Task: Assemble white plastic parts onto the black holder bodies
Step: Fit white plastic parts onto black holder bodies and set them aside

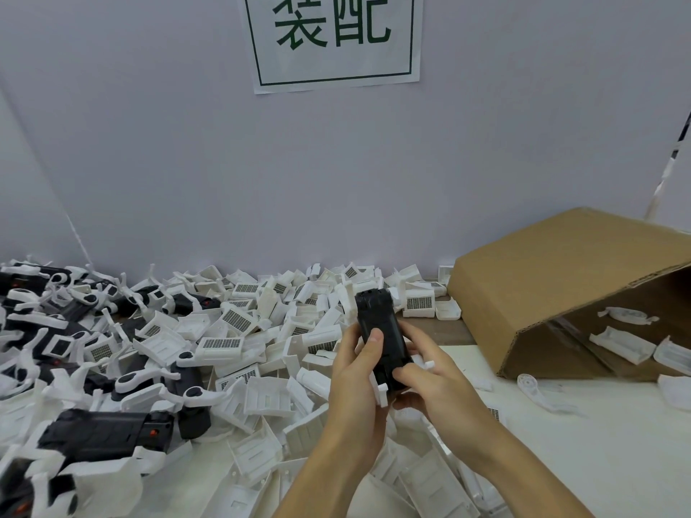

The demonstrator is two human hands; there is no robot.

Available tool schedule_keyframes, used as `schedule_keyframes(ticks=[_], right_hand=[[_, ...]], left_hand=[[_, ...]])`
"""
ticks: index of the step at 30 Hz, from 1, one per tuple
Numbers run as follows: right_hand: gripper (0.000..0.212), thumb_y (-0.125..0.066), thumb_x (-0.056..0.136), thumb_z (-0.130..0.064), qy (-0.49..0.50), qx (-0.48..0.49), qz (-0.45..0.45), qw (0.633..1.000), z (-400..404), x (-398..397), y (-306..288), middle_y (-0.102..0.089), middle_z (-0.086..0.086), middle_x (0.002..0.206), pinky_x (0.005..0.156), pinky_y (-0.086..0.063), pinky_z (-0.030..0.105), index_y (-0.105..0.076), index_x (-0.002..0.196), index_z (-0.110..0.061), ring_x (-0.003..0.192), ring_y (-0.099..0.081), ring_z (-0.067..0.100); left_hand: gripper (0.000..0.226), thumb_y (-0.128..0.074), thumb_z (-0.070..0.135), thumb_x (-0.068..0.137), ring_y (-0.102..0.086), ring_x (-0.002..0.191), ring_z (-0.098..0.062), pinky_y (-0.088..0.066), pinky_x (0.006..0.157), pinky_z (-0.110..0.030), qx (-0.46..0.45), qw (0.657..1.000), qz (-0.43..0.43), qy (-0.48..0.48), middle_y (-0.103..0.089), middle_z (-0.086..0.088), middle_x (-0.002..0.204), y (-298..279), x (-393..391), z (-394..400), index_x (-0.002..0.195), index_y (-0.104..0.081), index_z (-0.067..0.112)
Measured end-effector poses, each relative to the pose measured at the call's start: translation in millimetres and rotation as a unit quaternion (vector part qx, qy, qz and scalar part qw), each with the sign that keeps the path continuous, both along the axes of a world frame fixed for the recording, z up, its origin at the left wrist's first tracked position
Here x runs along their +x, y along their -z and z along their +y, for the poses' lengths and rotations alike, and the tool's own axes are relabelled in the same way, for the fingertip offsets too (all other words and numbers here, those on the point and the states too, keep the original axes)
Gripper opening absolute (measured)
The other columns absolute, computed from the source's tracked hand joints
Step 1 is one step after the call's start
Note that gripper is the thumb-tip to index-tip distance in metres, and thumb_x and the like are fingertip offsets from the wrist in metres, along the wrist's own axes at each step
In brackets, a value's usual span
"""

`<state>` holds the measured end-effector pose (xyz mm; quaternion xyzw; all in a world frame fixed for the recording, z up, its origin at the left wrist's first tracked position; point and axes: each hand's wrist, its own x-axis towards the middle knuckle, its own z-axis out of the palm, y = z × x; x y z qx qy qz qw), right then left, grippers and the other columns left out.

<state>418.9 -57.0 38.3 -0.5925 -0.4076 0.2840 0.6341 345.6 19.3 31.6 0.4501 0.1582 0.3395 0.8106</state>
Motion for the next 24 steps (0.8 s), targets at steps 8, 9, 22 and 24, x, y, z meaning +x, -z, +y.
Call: schedule_keyframes(ticks=[8, 9, 22, 24], right_hand=[[0.052, -0.051, 0.075, -0.021, -0.015, 0.012, 0.002, 1.0, 1.3, 2.7, 5.1, -0.071, -0.008, 0.107, 0.068, -0.051, 0.03, -0.064, 0.108, -0.06, 0.074, -0.062, 0.014], [0.053, -0.051, 0.076, -0.021, -0.014, 0.01, -0.001, 1.0, 0.8, 2.9, 5.4, -0.071, -0.007, 0.105, 0.069, -0.05, 0.031, -0.063, 0.109, -0.06, 0.074, -0.061, 0.014], [0.06, -0.051, 0.091, -0.012, 0.026, -0.011, -0.034, 0.999, -2.8, -0.9, 1.1, -0.067, -0.007, 0.112, 0.065, -0.051, 0.021, -0.059, 0.104, -0.07, 0.074, -0.063, 0.008], [0.069, -0.047, 0.097, -0.002, 0.03, -0.011, -0.044, 0.999, -4.1, -1.2, 0.8, -0.068, -0.01, 0.112, 0.064, -0.049, 0.017, -0.059, 0.105, -0.07, 0.076, -0.063, 0.004]], left_hand=[[0.023, -0.056, 0.023, 0.1, -0.066, 0.086, -0.028, -0.05, 0.05, -0.028, -0.005, 1.0, -0.001, -0.009, -0.07, -0.019, 0.112, -2.5, -1.5, -1.5, 0.118, -0.07, 0.022], [0.023, -0.056, 0.023, 0.1, -0.065, 0.09, -0.03, -0.05, 0.051, -0.028, -0.003, 1.0, 0.004, -0.01, -0.068, -0.021, 0.116, -2.2, -1.5, -1.3, 0.118, -0.069, 0.023], [0.023, -0.058, 0.027, 0.097, -0.067, 0.1, -0.027, -0.055, 0.063, -0.032, -0.003, 1.0, 0.0, -0.007, -0.071, -0.013, 0.118, 3.8, 1.5, 2.0, 0.115, -0.072, 0.026], [0.024, -0.063, 0.029, 0.09, -0.071, 0.091, -0.018, -0.057, 0.066, -0.03, 0.0, 1.0, -0.015, -0.004, -0.074, -0.007, 0.105, 2.7, 0.0, 2.1, 0.11, -0.075, 0.025]])
